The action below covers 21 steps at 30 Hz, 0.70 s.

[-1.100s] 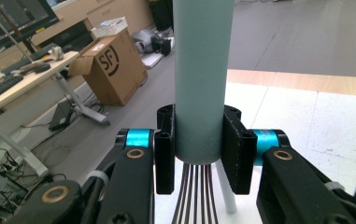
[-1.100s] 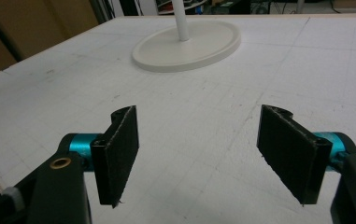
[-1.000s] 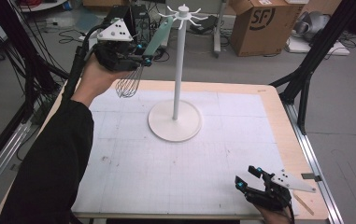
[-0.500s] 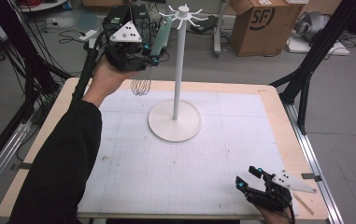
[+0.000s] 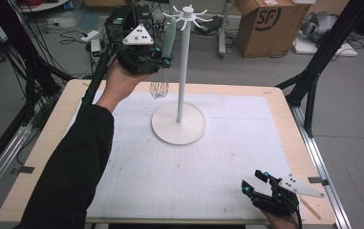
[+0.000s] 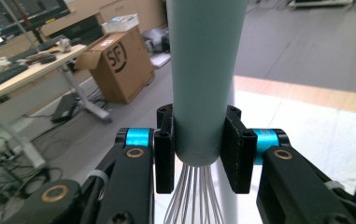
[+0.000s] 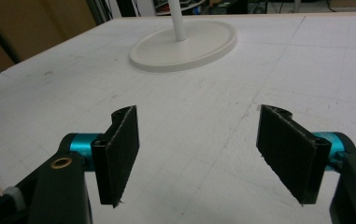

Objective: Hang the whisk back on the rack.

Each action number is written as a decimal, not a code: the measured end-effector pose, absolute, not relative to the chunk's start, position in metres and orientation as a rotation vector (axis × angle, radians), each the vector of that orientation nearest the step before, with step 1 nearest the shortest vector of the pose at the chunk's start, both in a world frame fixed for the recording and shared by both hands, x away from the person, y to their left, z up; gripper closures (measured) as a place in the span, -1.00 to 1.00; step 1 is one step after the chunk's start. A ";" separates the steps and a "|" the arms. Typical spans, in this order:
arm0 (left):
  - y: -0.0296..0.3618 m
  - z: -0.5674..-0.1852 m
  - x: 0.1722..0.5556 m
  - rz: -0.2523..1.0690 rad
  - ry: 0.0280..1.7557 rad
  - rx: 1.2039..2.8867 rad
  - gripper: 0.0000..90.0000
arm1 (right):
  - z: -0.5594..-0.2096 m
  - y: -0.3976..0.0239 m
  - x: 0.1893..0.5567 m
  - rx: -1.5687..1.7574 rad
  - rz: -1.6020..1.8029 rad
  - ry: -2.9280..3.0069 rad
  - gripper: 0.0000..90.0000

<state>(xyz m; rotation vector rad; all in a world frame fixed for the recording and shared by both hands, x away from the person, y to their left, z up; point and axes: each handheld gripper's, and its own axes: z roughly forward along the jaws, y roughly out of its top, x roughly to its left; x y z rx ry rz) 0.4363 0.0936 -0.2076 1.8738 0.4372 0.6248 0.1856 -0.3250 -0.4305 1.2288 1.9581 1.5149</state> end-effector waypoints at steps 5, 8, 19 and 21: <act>0.101 -0.218 0.435 0.611 0.427 1.791 0.53 | -0.431 -0.326 0.186 1.232 1.511 1.954 -0.34; 0.104 -0.222 0.434 0.609 0.426 1.767 0.52 | -0.431 -0.325 0.186 1.233 1.513 1.956 -0.34; 0.108 -0.222 0.424 0.628 0.451 1.736 -0.11 | -0.430 -0.322 0.186 1.212 1.530 1.954 -0.47; 0.110 -0.223 0.422 0.623 0.444 1.724 -0.23 | -0.430 -0.322 0.186 1.209 1.532 1.951 -0.49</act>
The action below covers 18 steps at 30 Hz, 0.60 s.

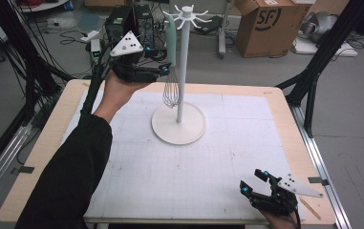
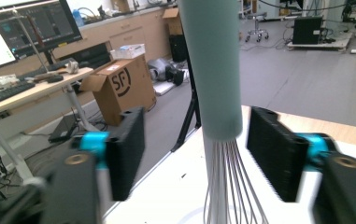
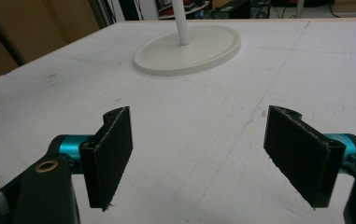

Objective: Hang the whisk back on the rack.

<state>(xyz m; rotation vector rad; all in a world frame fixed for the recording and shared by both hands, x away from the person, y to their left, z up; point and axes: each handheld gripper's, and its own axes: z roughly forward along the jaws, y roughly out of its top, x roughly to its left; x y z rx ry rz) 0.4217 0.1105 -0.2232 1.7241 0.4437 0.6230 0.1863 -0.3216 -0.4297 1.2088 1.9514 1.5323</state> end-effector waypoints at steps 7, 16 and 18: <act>0.126 -0.227 0.409 0.604 0.428 1.690 -0.45 | -0.430 -0.319 0.189 1.204 1.533 1.956 -0.50; 0.150 -0.250 0.376 0.608 0.425 1.610 -0.61 | -0.431 -0.311 0.196 1.190 1.539 1.974 -0.50; 0.155 -0.258 0.369 0.614 0.434 1.602 -0.61 | -0.431 -0.309 0.198 1.191 1.542 1.981 -0.50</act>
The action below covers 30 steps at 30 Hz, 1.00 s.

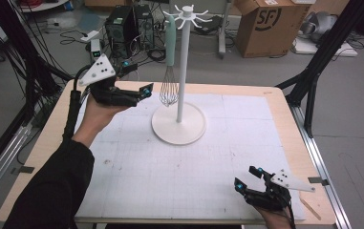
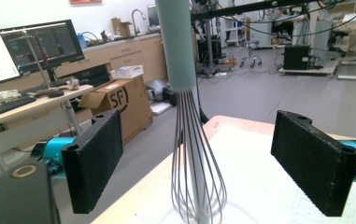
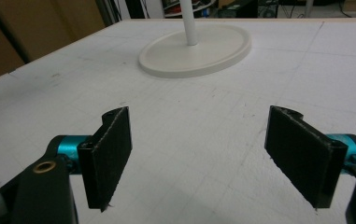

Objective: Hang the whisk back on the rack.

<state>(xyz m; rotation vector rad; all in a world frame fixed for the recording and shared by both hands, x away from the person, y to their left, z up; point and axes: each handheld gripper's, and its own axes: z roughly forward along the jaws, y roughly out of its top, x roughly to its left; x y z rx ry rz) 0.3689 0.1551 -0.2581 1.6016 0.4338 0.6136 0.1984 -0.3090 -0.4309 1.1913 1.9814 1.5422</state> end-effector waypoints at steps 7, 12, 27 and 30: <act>0.168 -0.286 0.342 0.607 0.452 1.572 -0.61 | -0.433 -0.306 0.207 1.190 1.547 1.971 -0.52; 0.175 -0.306 0.324 0.602 0.479 1.542 -0.61 | -0.433 -0.304 0.212 1.177 1.571 1.955 -0.52; 0.187 -0.352 0.287 0.505 0.518 1.449 -0.60 | -0.433 -0.301 0.218 1.171 1.588 1.958 -0.52; 0.191 -0.360 0.284 0.465 0.539 1.408 -0.60 | -0.433 -0.302 0.217 1.172 1.588 1.953 -0.52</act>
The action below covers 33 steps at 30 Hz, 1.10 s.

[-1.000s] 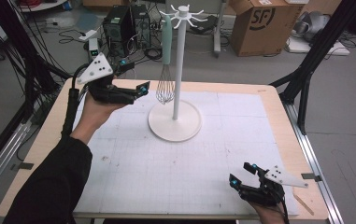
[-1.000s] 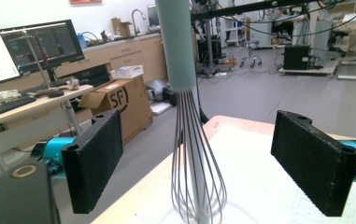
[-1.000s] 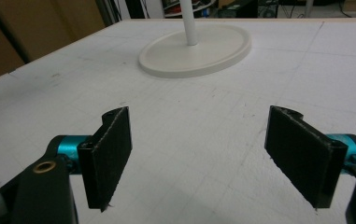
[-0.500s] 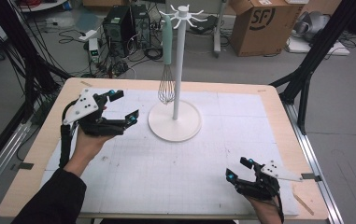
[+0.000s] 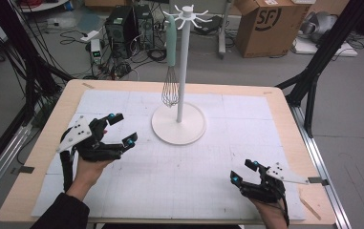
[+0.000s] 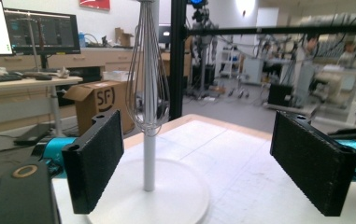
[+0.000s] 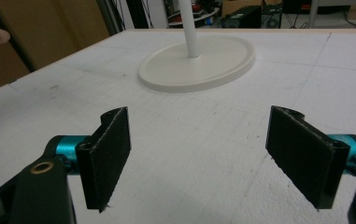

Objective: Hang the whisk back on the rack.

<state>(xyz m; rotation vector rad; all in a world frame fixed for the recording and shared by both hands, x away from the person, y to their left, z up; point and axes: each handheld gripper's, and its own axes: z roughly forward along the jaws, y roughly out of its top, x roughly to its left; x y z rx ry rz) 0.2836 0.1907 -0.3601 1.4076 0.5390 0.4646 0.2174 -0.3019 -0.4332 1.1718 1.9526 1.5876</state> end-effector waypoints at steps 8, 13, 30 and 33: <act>0.198 -0.379 0.272 0.477 0.567 1.401 -0.60 | -0.434 -0.301 0.218 1.169 1.581 1.953 -0.52; 0.204 -0.392 0.262 0.483 0.594 1.361 -0.59 | -0.434 -0.300 0.218 1.168 1.580 1.953 -0.52; 0.192 -0.420 0.235 0.493 0.607 1.420 -0.58 | -0.431 -0.305 0.215 1.160 1.615 1.915 -0.52; 0.190 -0.426 0.232 0.477 0.610 1.415 -0.59 | -0.432 -0.307 0.214 1.145 1.614 1.894 -0.52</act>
